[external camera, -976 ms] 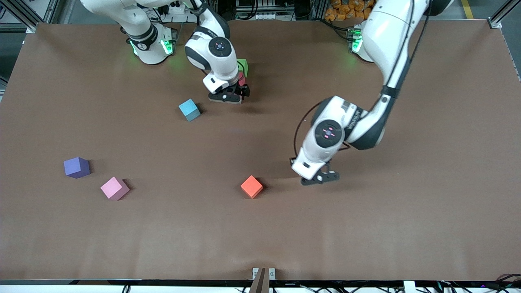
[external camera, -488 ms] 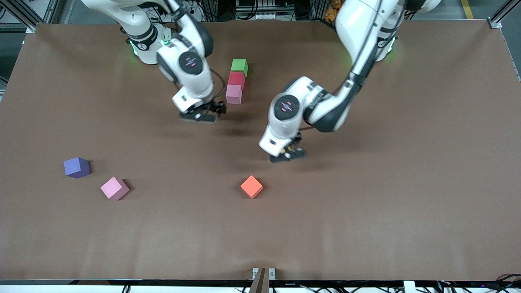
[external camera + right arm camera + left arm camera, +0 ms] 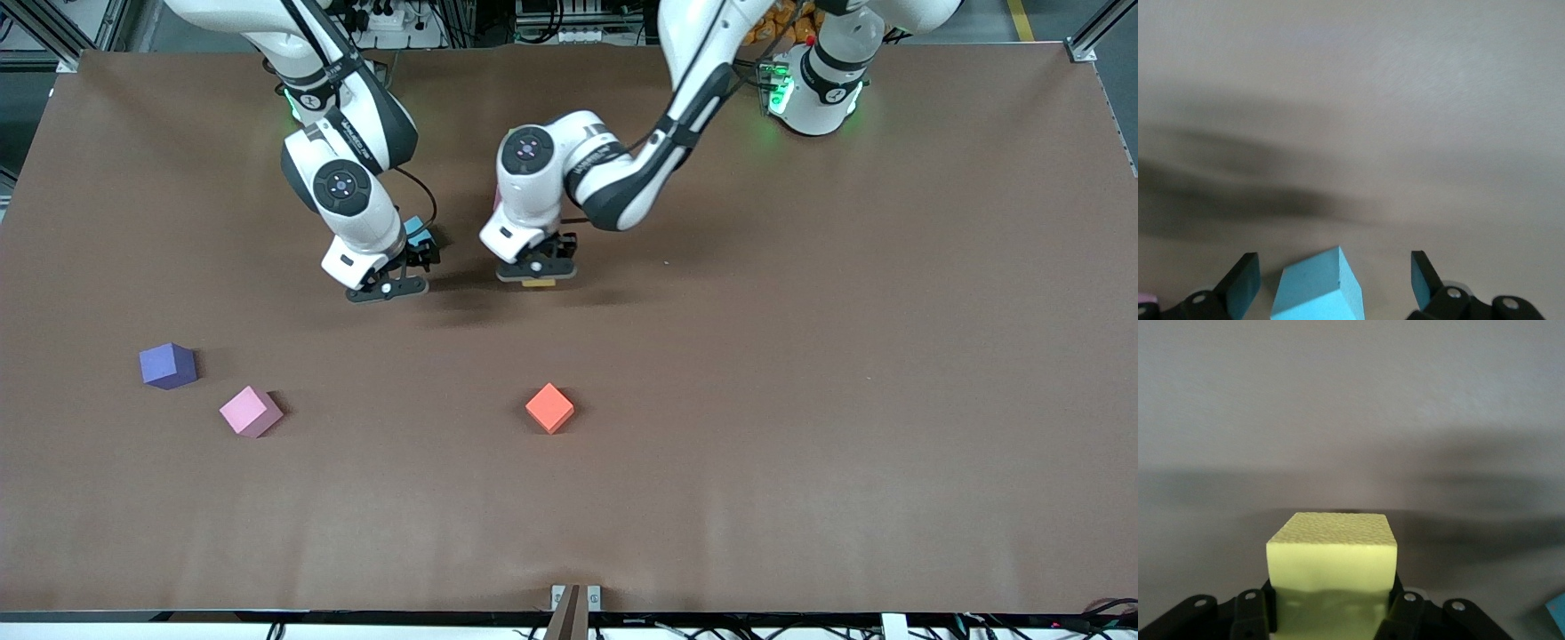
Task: Arrange blocks into number 1
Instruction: 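Place the yellow block by the lavender while the right gripper grasps cyan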
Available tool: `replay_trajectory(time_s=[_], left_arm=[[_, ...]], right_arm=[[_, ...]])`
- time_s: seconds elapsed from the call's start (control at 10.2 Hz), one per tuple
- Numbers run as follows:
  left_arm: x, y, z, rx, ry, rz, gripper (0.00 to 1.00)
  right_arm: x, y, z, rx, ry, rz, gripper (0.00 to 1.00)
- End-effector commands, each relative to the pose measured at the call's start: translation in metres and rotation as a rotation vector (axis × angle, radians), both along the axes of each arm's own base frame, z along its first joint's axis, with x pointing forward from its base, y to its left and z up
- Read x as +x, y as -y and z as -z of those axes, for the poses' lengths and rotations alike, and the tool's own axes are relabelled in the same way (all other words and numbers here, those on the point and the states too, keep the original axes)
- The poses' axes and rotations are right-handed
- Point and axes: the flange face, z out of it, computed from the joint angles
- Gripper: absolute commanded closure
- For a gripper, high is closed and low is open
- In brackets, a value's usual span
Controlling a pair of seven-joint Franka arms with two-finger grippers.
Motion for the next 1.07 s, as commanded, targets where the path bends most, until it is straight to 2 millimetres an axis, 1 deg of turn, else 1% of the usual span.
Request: replay_trajectory(time_s=[0.0,0.1,0.2,0.29,0.39,0.49,0.59,0.68,0.78,0.98], left_arm=[[-0.022,0.024,0.021,0.011,-0.004,-0.001,1.00],[-0.030,0.028,0.028,0.019,-0.010,0.000,1.00],[-0.036,0.031,0.028,0.018,-0.009,0.007,1.00],[-0.046,0.036,0.030,0.022,-0.012,0.010,1.00],[-0.054,0.039,0.031,0.025,-0.011,0.009,1.00],[-0.057,0.040,0.033,0.030,-0.007,0.018,1.00],[-0.067,0.044,0.036,0.035,-0.008,0.026,1.00],[-0.073,0.046,0.043,0.044,-0.013,0.031,1.00],[-0.074,0.046,0.044,0.044,-0.014,0.029,1.00],[-0.076,0.046,0.045,0.047,-0.015,0.031,1.00]], right_arm=[[-0.019,-0.005,0.007,0.010,-0.041,-0.063,0.00],[-0.028,-0.006,0.012,0.025,-0.068,-0.072,0.00],[-0.037,-0.016,0.013,0.035,-0.079,-0.093,0.00],[-0.041,-0.016,0.017,0.033,-0.088,-0.097,0.00],[-0.050,-0.018,0.022,0.029,-0.101,-0.109,0.00],[-0.056,-0.017,0.027,0.025,-0.112,-0.116,0.00],[-0.063,-0.019,0.030,0.020,-0.121,-0.130,0.00],[-0.062,-0.018,0.030,0.023,-0.119,-0.134,0.00],[-0.062,-0.018,0.031,0.027,-0.116,-0.136,0.00],[-0.069,-0.013,0.042,0.045,-0.101,-0.143,0.00]])
